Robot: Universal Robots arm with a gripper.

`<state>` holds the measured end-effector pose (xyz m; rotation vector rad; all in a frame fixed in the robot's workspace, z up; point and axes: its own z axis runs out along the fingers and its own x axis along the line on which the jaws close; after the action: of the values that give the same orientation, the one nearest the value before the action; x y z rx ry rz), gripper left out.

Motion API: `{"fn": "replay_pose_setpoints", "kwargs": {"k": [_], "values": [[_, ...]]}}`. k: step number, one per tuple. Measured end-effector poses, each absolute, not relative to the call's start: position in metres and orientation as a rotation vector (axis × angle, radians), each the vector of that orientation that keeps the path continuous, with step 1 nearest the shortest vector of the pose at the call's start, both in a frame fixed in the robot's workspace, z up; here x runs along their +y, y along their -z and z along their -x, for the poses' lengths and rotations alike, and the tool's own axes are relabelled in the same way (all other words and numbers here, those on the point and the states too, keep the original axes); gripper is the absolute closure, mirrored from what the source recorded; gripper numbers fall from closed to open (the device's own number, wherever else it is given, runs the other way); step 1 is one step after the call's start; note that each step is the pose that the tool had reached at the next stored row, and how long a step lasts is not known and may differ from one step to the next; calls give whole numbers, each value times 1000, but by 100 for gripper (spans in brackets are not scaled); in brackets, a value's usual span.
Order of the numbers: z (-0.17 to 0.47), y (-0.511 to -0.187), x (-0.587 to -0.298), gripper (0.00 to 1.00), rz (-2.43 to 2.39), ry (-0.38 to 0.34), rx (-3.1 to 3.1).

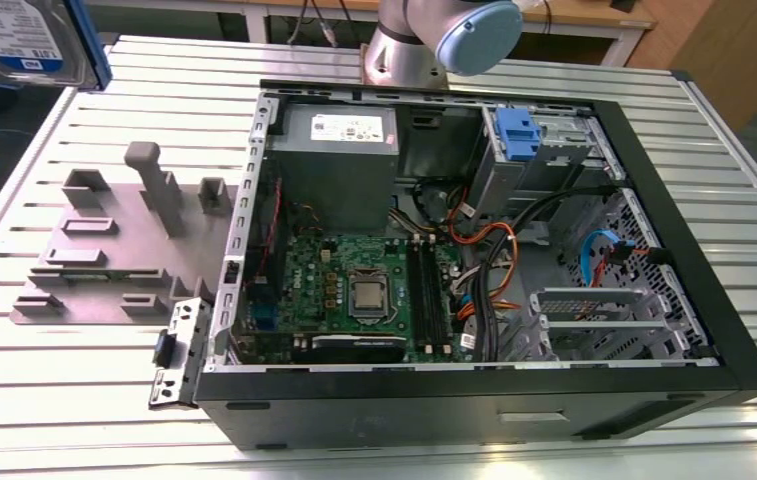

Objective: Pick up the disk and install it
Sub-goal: 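Pick up the disk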

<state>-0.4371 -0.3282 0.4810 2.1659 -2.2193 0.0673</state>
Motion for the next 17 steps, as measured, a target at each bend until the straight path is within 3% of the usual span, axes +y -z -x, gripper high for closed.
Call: {"fn": "replay_pose_setpoints", "kwargs": {"k": [17], "values": [[437,-486,-328,64,-2165,-70,-2218]]}}
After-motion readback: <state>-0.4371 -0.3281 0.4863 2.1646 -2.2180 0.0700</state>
